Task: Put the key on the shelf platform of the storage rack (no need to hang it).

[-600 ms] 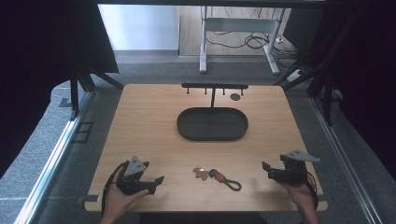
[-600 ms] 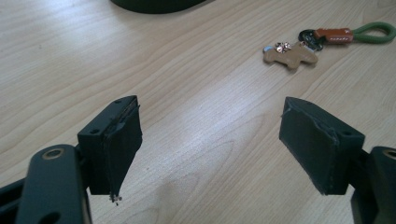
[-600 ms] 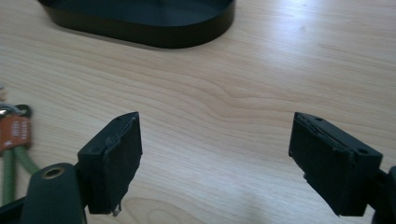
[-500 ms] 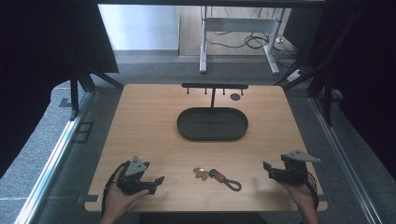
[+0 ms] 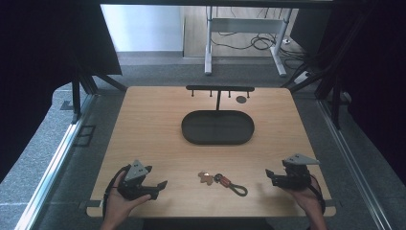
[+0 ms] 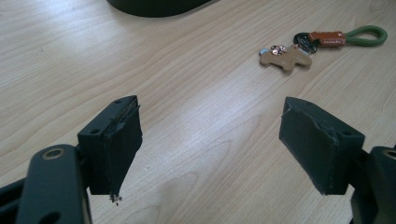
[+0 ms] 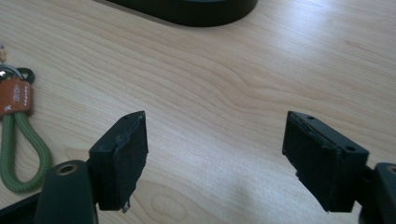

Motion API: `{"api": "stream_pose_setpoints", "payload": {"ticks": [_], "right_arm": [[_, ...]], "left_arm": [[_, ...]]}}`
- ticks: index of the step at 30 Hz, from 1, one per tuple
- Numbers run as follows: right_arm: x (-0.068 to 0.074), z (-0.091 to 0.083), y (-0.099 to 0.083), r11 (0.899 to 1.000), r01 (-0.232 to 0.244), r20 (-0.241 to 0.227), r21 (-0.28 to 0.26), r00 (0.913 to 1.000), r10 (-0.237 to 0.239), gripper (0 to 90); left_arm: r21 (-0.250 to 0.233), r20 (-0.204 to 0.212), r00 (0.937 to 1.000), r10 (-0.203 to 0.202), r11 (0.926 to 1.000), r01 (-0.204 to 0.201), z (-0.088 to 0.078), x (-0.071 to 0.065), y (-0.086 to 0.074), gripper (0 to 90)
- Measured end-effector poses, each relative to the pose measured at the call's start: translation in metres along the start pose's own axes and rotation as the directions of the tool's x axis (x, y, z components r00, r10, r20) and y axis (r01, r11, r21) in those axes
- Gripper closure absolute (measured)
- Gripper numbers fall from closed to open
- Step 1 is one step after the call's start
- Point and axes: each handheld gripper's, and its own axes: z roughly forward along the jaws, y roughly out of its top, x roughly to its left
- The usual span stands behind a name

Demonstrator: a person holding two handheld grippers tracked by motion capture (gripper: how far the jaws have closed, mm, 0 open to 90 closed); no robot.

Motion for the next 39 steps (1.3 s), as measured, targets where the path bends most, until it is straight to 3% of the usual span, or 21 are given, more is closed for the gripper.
{"api": "stream_pose_setpoints", "payload": {"ticks": [5, 10, 19, 21, 22, 28, 29, 33, 39], "right_arm": [[-0.001, 0.001, 0.012, 0.999, 0.028, -0.053, 0.016, 0.9982, -0.027, 26.0], [0.002, -0.01, 0.029, 0.999, 0.044, -0.096, 0.017, 0.9945, -0.042, 30.0], [0.009, -0.022, 0.058, 0.987, 0.14, -0.149, 0.078, 0.9807, -0.127, 34.4], [0.012, -0.023, 0.065, 0.982, 0.165, -0.16, 0.089, 0.9758, -0.149, 35.5], [0.014, -0.023, 0.072, 0.974, 0.201, -0.179, 0.103, 0.9672, -0.18, 36.2], [0.026, -0.02, 0.091, 0.953, 0.269, -0.232, 0.141, 0.9445, -0.233, 37.5], [0.026, -0.02, 0.091, 0.953, 0.269, -0.232, 0.141, 0.9445, -0.233, 37.5], [0.039, -0.014, 0.098, 0.928, 0.328, -0.266, 0.177, 0.9237, -0.275, 39.1], [0.048, -0.006, 0.104, 0.909, 0.36, -0.29, 0.21, 0.9106, -0.294, 39.2]], "left_arm": [[-0.004, 0.003, 1.0, -0.001, 1.0, 0.001, -0.001, 0.0, 0.0, 21.4], [-0.005, 0.016, 0.9999, 0.002, 1.0, -0.001, 0.0, -0.003, 0.0, 21.4], [-0.001, 0.026, 0.9996, -0.003, 1.0, 0.003, 0.002, -0.004, -0.001, 21.5], [0.002, 0.028, 0.9996, 0.003, 1.0, -0.003, 0.003, -0.006, 0.0, 21.6], [-0.011, 0.028, 0.9996, 0.0, 0.9999, 0.0, 0.003, -0.009, 0.002, 21.7], [-0.013, 0.042, 0.9989, 0.022, 0.9997, -0.021, 0.003, -0.016, 0.005, 21.6], [-0.013, 0.042, 0.9989, 0.022, 0.9997, -0.021, 0.003, -0.016, 0.005, 21.6], [-0.006, 0.04, 0.999, 0.022, 0.9997, -0.022, 0.004, -0.015, 0.004, 21.6], [-0.002, 0.053, 0.9982, 0.027, 0.9996, -0.027, 0.007, -0.02, 0.006, 21.6]]}}
